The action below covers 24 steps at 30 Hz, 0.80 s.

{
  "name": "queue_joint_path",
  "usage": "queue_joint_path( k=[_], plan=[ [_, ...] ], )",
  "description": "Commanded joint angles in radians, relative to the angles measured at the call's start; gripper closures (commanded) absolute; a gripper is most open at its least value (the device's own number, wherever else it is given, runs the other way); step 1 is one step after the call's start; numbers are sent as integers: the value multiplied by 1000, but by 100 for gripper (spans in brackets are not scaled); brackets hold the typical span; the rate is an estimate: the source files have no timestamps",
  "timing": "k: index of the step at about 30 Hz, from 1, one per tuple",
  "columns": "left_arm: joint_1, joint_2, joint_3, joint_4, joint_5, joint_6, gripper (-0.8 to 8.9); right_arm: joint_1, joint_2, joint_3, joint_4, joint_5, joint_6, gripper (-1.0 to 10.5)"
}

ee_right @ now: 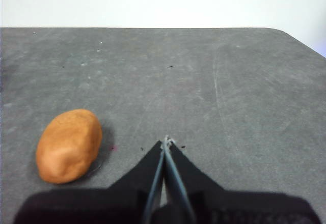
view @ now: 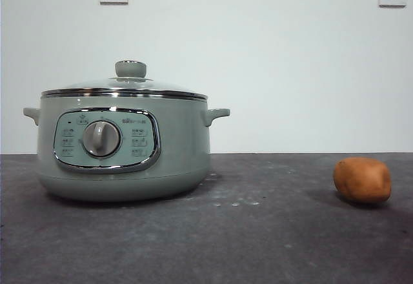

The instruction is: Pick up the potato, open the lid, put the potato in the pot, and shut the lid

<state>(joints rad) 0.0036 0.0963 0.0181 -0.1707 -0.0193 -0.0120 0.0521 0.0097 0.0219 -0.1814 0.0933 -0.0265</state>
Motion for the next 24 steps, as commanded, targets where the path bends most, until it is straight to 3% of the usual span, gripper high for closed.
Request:
queue_joint_path(
  k=[1, 10, 16, 20, 24],
  plan=[
    [-3, 0, -11, 8, 0, -7, 816, 0, -1, -8, 2, -1, 5, 946],
    [-3, 0, -8, 38, 12, -11, 816, 0, -1, -7, 1, -4, 159, 946],
    [-3, 2, 9, 37, 81, -11, 816, 0, -1, 11, -6, -60, 268, 945],
    [-3, 13, 38, 21, 80, -38, 798, 0, 1, 51, -29, -103, 298, 903],
    [-3, 55, 100, 0, 106, -109, 442, 0, 19, 113, -68, -170, 324, 636]
  ],
)
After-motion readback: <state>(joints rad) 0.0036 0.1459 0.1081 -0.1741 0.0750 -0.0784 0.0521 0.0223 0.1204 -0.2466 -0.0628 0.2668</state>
